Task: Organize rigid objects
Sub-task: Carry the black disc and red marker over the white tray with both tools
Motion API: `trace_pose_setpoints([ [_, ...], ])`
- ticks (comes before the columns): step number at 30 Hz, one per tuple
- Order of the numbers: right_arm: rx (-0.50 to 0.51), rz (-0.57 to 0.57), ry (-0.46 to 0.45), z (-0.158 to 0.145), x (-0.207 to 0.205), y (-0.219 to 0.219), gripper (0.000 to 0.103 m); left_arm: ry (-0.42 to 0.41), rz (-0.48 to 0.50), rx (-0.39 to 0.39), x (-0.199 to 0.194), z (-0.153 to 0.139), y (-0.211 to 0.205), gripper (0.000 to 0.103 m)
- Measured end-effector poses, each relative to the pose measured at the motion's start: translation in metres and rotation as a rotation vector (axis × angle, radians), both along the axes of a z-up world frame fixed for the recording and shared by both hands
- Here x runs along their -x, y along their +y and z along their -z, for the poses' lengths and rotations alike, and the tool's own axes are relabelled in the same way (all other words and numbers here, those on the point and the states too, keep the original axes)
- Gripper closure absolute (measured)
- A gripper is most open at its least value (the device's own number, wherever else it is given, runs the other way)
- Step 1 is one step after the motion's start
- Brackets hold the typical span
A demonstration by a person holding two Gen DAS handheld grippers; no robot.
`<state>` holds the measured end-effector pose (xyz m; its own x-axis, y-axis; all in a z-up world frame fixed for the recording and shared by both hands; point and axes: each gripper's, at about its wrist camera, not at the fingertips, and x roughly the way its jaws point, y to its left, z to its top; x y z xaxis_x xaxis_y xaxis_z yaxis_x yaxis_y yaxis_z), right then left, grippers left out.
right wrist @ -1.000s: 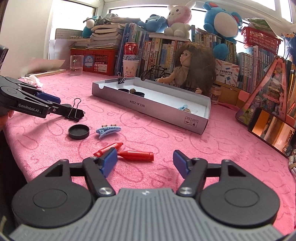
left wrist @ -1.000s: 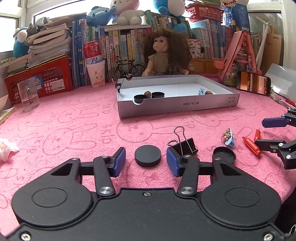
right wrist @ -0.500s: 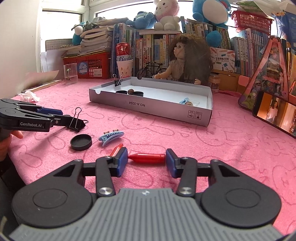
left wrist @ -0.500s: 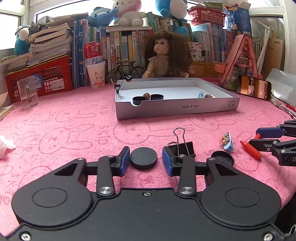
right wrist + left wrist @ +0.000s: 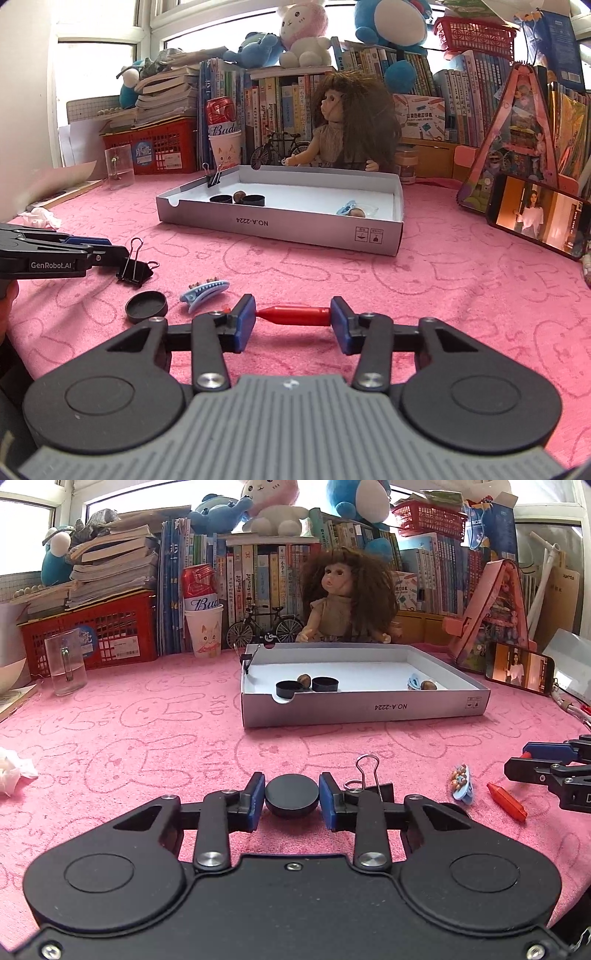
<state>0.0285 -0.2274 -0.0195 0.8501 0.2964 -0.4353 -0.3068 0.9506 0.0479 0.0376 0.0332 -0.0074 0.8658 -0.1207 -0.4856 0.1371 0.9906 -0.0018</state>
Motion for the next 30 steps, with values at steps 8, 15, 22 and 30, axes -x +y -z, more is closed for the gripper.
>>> trace_pose_setpoints([
  [8, -0.025, 0.096, -0.009, -0.007, -0.011, -0.005, 0.054, -0.01, -0.022, 0.024, -0.01, -0.011, 0.002, 0.073],
  [15, -0.024, 0.129, -0.023, -0.014, -0.022, -0.002, 0.054, -0.022, -0.019, 0.049, -0.02, -0.022, 0.001, 0.073],
  [22, -0.028, 0.153, -0.044, -0.021, -0.035, 0.001, 0.054, -0.039, -0.008, 0.061, -0.033, -0.031, -0.005, 0.073],
  [30, -0.052, 0.173, -0.056, -0.029, -0.057, 0.001, 0.054, -0.043, 0.005, 0.084, -0.057, -0.041, -0.011, 0.073],
])
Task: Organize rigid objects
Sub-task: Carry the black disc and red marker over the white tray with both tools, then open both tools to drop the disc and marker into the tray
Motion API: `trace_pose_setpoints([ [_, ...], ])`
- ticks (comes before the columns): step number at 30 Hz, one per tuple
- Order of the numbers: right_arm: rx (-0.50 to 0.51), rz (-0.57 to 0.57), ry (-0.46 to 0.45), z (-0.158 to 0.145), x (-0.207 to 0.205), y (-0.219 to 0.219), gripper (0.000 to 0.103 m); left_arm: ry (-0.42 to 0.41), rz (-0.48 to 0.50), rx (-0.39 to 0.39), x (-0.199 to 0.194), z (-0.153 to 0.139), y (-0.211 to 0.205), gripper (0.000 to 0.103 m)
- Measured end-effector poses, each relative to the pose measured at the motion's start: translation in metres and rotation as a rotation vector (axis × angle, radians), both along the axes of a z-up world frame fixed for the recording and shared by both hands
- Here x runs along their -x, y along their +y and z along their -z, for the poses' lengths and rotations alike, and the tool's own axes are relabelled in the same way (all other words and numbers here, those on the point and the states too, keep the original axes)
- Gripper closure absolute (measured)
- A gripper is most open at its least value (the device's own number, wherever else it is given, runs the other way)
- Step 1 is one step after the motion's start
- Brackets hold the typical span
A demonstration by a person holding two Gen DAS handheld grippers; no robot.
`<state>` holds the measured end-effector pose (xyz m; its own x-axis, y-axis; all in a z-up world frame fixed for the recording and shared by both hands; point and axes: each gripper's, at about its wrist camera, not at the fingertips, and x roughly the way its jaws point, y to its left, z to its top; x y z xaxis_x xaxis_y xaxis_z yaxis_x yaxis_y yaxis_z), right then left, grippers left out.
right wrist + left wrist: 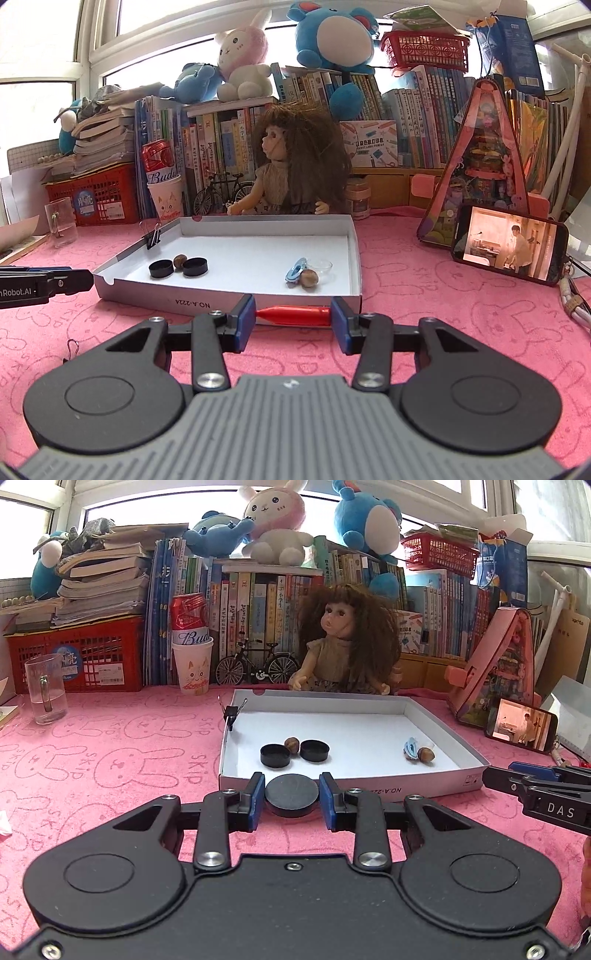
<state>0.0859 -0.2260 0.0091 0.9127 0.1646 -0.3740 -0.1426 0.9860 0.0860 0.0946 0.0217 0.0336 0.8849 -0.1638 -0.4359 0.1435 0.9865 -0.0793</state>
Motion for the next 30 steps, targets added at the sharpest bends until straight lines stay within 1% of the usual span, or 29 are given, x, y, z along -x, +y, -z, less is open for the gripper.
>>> trace_pose_setpoints([
  [7, -0.035, 0.022, 0.008, 0.0, -0.022, -0.002, 0.054, 0.019, -0.007, 0.041, -0.031, -0.003, -0.004, 0.073],
  [12, -0.052, 0.039, 0.022, 0.0, -0.04, -0.001, 0.054, 0.038, -0.027, 0.053, -0.054, -0.002, -0.004, 0.073],
  [18, -0.057, 0.063, 0.081, 0.007, -0.068, -0.001, 0.054, 0.088, -0.053, 0.057, -0.082, 0.004, -0.005, 0.073],
  [23, -0.067, 0.078, 0.136, 0.014, -0.088, 0.001, 0.054, 0.129, -0.052, 0.061, -0.098, 0.013, -0.007, 0.073],
  [28, -0.06, 0.081, 0.163, 0.016, -0.1, 0.006, 0.054, 0.188, -0.055, 0.064, -0.114, 0.025, -0.011, 0.073],
  [30, -0.055, 0.082, 0.167, 0.016, -0.104, 0.008, 0.054, 0.193, -0.059, 0.057, -0.118, 0.027, -0.012, 0.073],
])
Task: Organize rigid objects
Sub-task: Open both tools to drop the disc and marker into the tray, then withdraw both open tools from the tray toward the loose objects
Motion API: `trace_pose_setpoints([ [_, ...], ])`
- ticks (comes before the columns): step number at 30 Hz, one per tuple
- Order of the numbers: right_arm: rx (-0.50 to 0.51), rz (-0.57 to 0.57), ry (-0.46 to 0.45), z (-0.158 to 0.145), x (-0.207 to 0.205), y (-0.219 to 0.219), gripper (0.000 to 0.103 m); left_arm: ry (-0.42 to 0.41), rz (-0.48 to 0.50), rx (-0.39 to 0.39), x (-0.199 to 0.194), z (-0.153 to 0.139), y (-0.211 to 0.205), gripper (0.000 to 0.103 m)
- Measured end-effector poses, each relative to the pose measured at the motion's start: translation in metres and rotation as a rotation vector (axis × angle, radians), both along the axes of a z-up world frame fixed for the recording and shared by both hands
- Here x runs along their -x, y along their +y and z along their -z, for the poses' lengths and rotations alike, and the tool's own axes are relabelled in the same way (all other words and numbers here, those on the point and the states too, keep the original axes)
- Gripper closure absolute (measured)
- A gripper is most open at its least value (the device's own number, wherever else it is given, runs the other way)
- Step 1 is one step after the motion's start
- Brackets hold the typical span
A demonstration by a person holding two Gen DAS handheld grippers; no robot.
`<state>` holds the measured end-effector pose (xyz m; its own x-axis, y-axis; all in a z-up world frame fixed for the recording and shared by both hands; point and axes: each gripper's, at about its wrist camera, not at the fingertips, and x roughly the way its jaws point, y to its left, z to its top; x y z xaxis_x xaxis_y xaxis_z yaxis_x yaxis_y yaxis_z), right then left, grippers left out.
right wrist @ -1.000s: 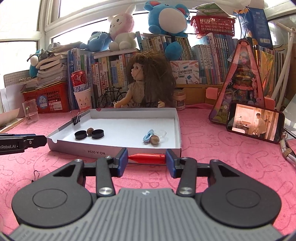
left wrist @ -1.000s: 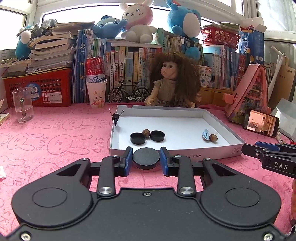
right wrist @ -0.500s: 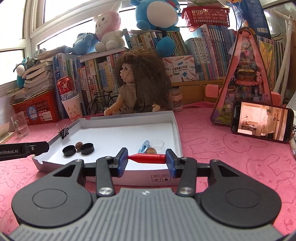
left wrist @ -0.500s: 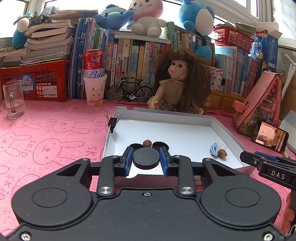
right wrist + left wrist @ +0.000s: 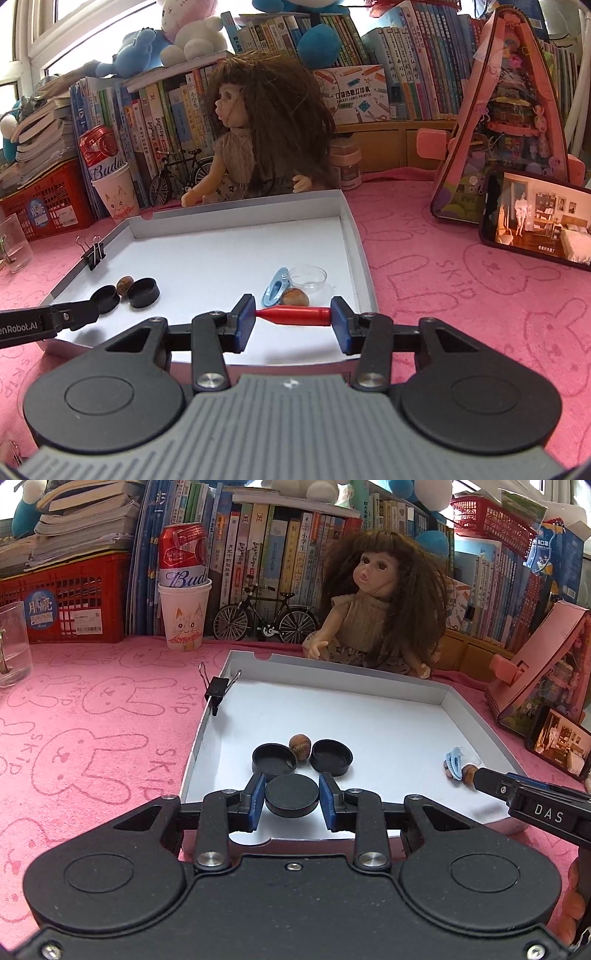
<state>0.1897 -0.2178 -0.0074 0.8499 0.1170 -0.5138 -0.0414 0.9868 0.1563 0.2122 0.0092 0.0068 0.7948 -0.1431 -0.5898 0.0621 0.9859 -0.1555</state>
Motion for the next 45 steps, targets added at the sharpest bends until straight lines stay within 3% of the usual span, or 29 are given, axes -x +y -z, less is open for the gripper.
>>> trace_pose_setpoints([
  [16, -0.011, 0.0, 0.009, 0.001, -0.01, 0.002, 0.05, -0.013, 0.002, -0.039, -0.006, 0.002, -0.009, 0.073],
  [18, -0.022, -0.002, 0.004, -0.001, -0.007, 0.001, 0.048, -0.023, 0.005, -0.045, -0.003, 0.001, -0.01, 0.061],
  [19, -0.026, -0.005, 0.0, -0.001, -0.006, 0.0, 0.038, -0.03, 0.005, -0.049, -0.001, -0.001, -0.01, 0.057],
  [29, 0.014, -0.068, -0.072, -0.013, 0.022, 0.001, 0.018, -0.093, 0.067, -0.076, 0.029, -0.018, -0.011, 0.029],
  [37, 0.021, -0.108, -0.085, -0.014, 0.046, 0.002, 0.013, -0.113, 0.117, -0.073, 0.064, -0.023, -0.01, 0.023],
  [45, 0.101, -0.173, -0.088, -0.016, 0.075, 0.011, 0.005, -0.127, 0.138, -0.048, 0.1, -0.019, -0.006, 0.021],
])
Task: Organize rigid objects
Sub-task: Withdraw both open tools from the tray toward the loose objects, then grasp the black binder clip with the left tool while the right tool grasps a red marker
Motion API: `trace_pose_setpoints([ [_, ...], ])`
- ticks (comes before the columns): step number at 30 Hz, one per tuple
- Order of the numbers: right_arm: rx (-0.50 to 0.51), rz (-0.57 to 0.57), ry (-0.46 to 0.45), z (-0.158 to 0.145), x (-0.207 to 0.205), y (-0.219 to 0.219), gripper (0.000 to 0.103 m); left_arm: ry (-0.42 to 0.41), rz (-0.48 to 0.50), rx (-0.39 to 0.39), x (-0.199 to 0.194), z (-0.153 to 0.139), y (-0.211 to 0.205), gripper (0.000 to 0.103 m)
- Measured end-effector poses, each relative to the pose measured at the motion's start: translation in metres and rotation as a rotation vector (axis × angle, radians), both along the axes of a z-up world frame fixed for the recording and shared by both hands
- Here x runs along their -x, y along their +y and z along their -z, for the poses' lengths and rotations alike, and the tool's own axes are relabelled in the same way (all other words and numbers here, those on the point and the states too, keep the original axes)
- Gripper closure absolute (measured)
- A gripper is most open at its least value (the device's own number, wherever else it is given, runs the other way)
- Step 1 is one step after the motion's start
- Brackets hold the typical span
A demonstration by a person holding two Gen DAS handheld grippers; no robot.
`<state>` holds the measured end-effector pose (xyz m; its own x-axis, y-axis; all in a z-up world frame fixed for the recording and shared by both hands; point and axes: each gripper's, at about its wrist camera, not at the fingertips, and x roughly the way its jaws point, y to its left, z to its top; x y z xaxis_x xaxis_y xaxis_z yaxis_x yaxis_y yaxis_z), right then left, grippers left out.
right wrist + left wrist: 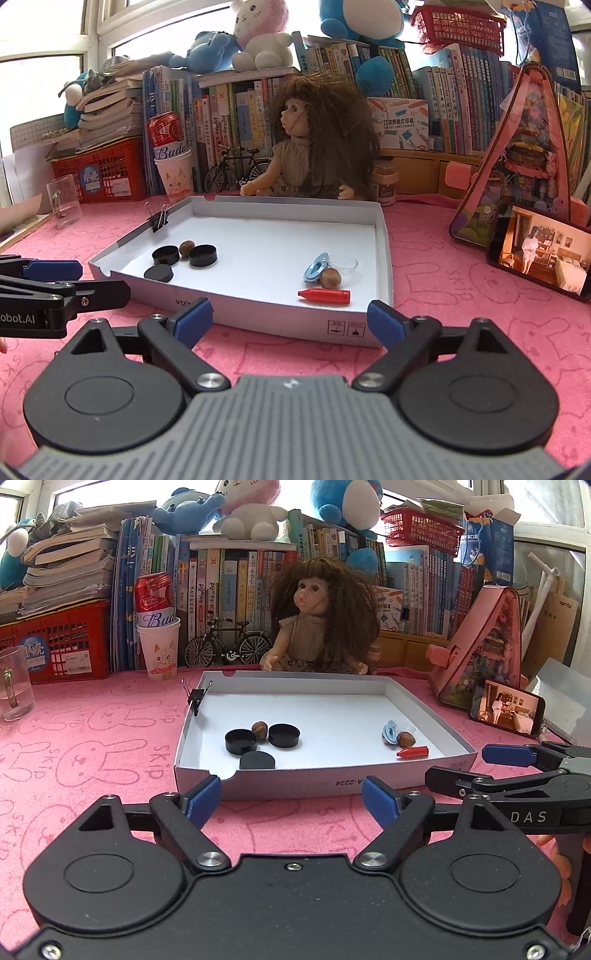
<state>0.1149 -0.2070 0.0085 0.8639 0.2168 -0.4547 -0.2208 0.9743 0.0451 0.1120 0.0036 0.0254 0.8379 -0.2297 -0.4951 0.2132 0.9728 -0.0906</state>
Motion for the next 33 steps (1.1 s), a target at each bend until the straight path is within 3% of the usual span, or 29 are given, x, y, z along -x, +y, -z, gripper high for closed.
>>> trace_pose_setpoints([
  [19, -0.021, -0.077, -0.019, 0.003, 0.063, -0.001, 0.0, 0.019, 0.022, -0.007, 0.055, 0.014, 0.008, 0.021],
  [23, -0.025, -0.099, 0.001, 0.009, 0.077, -0.004, 0.0, 0.037, 0.034, 0.001, 0.068, 0.019, 0.013, 0.031],
  [27, -0.022, -0.119, 0.032, 0.016, 0.088, -0.006, 0.0, 0.053, 0.05, 0.002, 0.078, 0.026, 0.016, 0.052],
  [33, 0.007, -0.134, 0.043, 0.024, 0.099, -0.001, 0.0, 0.07, 0.049, 0.016, 0.078, 0.031, 0.013, 0.06],
])
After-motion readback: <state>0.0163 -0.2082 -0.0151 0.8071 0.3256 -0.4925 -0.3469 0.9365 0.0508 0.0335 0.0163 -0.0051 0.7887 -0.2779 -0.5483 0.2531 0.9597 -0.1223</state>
